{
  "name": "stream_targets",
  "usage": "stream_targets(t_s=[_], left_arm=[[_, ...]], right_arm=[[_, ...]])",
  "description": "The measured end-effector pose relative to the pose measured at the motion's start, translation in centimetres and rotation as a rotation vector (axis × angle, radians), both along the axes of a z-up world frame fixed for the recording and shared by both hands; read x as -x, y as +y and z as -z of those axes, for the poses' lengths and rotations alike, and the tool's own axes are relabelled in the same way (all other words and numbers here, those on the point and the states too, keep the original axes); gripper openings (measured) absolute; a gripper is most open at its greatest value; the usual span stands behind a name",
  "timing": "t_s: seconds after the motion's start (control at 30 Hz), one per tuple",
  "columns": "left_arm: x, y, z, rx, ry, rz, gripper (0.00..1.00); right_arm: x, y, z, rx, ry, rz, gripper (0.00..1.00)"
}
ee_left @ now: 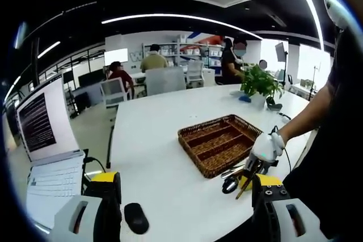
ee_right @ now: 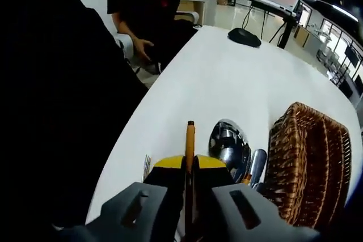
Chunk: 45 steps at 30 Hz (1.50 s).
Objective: Arrange the knives, forks, and spoons in their matching storage slots by inserting each utensil handle-first until every utensil is classified and aligned in the correct compartment
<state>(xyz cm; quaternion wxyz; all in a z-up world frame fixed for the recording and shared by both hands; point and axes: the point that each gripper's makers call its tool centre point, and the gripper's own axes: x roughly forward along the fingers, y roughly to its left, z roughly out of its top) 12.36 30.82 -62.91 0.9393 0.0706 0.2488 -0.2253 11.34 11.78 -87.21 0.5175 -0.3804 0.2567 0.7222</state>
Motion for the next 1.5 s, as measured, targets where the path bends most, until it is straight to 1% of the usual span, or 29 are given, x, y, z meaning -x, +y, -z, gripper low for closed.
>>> stream_targets(t_s=[0.07, 0.1, 0.13, 0.2, 0.23, 0.27, 0.37, 0.4, 0.47, 0.5, 0.53, 0.6, 0.63, 0.7, 0.73, 0.8, 1.0, 1.07, 1.13, 1.23, 1.4, 1.5], left_arm=[[0.0, 0.0, 0.0, 0.001, 0.001, -0.001, 1.00], [-0.1, 0.0, 0.1, 0.002, 0.001, -0.001, 1.00], [-0.1, 0.0, 0.1, 0.003, 0.000, -0.002, 1.00], [-0.1, -0.1, 0.1, 0.005, -0.001, -0.003, 1.00], [-0.2, -0.1, 0.1, 0.006, -0.001, -0.004, 1.00], [-0.2, -0.2, 0.1, 0.006, -0.002, -0.003, 1.00], [-0.3, -0.2, 0.1, 0.006, -0.004, -0.002, 1.00], [-0.3, -0.3, 0.1, 0.007, -0.005, -0.002, 1.00], [-0.4, -0.3, 0.1, 0.010, -0.007, -0.003, 1.00], [-0.3, -0.4, 0.1, 0.010, -0.007, 0.000, 1.00], [-0.3, -0.5, 0.1, 0.011, -0.008, 0.004, 1.00], [-0.4, -1.1, -0.3, 0.032, -0.023, 0.013, 1.00], [-0.4, -1.2, -0.5, 0.034, -0.027, 0.013, 1.00], [-0.5, -1.2, -0.4, 0.032, -0.029, 0.011, 1.00], [-0.6, -1.4, -0.5, 0.035, -0.032, 0.012, 1.00], [-0.7, -1.7, -0.6, 0.039, -0.034, 0.016, 1.00], [-1.2, -2.5, -0.7, 0.043, -0.046, 0.026, 1.00], [-1.3, -2.9, -0.7, 0.042, -0.047, 0.032, 1.00], [-1.5, -3.4, -0.7, 0.034, -0.050, 0.044, 1.00], [-1.7, -4.4, -1.0, 0.036, -0.053, 0.055, 1.00], [-2.2, -5.8, -1.2, 0.039, -0.052, 0.076, 1.00], [-2.5, -6.6, -1.4, 0.050, -0.056, 0.091, 1.00]], right_arm=[[0.0, 0.0, 0.0, -0.001, -0.007, -0.011, 0.04], [-0.1, 0.0, 0.0, -0.003, -0.027, -0.023, 0.04], [0.0, 0.2, -0.2, -0.011, -0.031, -0.039, 0.04], [0.1, 0.4, -0.6, -0.013, -0.018, -0.035, 0.04], [-0.1, 0.2, -0.6, -0.007, -0.042, -0.053, 0.04], [-0.1, 0.1, -0.5, 0.007, -0.048, -0.054, 0.04], [0.0, 0.2, -1.0, 0.006, -0.023, -0.029, 0.04], [0.0, 0.4, -1.5, -0.002, -0.003, -0.001, 0.04], [-0.3, 0.5, -1.9, -0.002, -0.013, 0.005, 0.03], [-0.3, 0.0, -1.9, 0.042, 0.022, 0.077, 0.03], [-0.4, 0.0, -2.0, 0.057, 0.044, 0.115, 0.03], [-0.9, 0.5, -2.8, 0.020, 0.039, 0.125, 0.03], [-1.3, 0.7, -3.4, 0.005, 0.044, 0.167, 0.03], [-1.8, 0.9, -4.3, -0.019, 0.046, 0.186, 0.03], [-2.3, 1.1, -5.0, -0.042, 0.033, 0.198, 0.03], [-3.0, 0.9, -5.7, -0.061, 0.019, 0.214, 0.03], [-4.3, 0.3, -8.3, -0.091, 0.015, 0.278, 0.03], [-4.6, 0.1, -8.9, -0.100, 0.023, 0.301, 0.03], [-5.3, -0.2, -9.6, -0.110, -0.001, 0.333, 0.03], [-6.2, -0.9, -10.6, -0.110, -0.002, 0.393, 0.03], [-7.1, -2.0, -12.2, -0.126, -0.014, 0.447, 0.04], [-7.9, -2.8, -13.2, -0.140, -0.016, 0.505, 0.04]])
